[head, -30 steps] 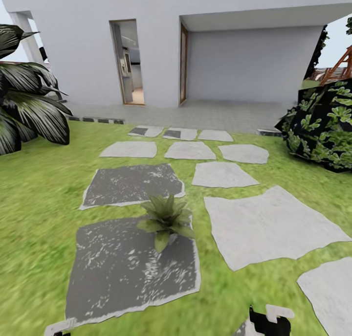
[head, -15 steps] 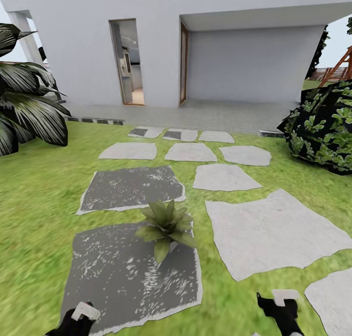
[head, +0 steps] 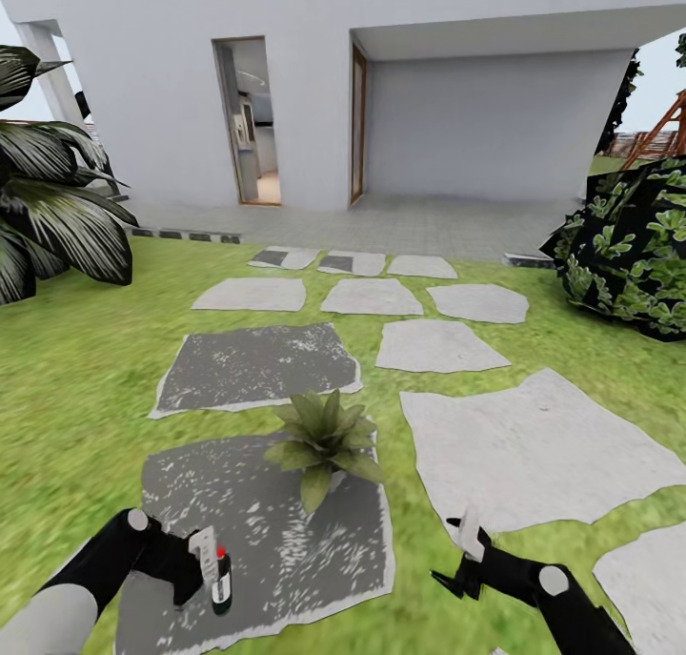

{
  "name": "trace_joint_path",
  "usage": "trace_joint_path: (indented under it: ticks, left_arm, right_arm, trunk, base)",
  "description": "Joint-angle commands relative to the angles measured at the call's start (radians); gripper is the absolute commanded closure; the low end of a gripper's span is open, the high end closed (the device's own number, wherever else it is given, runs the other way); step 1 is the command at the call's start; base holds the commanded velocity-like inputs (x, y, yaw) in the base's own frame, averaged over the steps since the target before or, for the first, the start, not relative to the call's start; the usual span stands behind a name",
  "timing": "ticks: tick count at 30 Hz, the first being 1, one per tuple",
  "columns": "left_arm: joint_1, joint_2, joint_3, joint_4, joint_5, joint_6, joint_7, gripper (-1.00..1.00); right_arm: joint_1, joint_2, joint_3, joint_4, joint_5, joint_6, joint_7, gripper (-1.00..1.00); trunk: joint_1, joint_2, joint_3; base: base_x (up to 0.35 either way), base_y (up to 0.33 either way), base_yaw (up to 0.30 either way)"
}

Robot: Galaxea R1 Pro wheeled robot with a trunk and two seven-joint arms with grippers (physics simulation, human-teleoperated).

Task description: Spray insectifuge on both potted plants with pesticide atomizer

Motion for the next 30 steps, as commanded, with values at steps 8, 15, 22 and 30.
trace_joint_path:
  ticks: [8, 15, 22, 30]
  left_arm:
    - [0.001, -0.014, -0.055, -0.055, -0.087, 0.048, -0.046, 1.0]
    - [0.002, -0.078, -0.076, -0.061, -0.103, 0.048, -0.04, 1.0]
    - [0.002, -0.128, -0.105, -0.063, -0.121, 0.043, 0.008, 1.0]
    - [0.002, -0.191, -0.137, -0.071, -0.124, 0.037, 0.071, 1.0]
  right_arm:
    - [-0.003, 0.069, 0.048, -0.013, 0.014, 0.033, 0.019, -1.0]
    - [-0.003, 0.119, 0.249, -0.018, 0.009, 0.123, 0.019, 1.0]
    - [-0.005, 0.215, 0.262, -0.022, 0.012, 0.128, 0.02, 1.0]
    - [-0.03, 0.25, 0.264, -0.024, 0.009, 0.129, 0.022, 1.0]
  trunk:
    - [0.0, 0.0, -0.001]
    - [0.0, 0.0, -0.001]
    - [0.0, 0.0, -0.001]
    - [0.0, 0.0, -0.001]
  base:
    - [0.0, 0.0, 0.0]
    - [0.0, 0.0, 0.0]
    - [0.0, 0.0, 0.0]
    - [0.0, 0.0, 0.0]
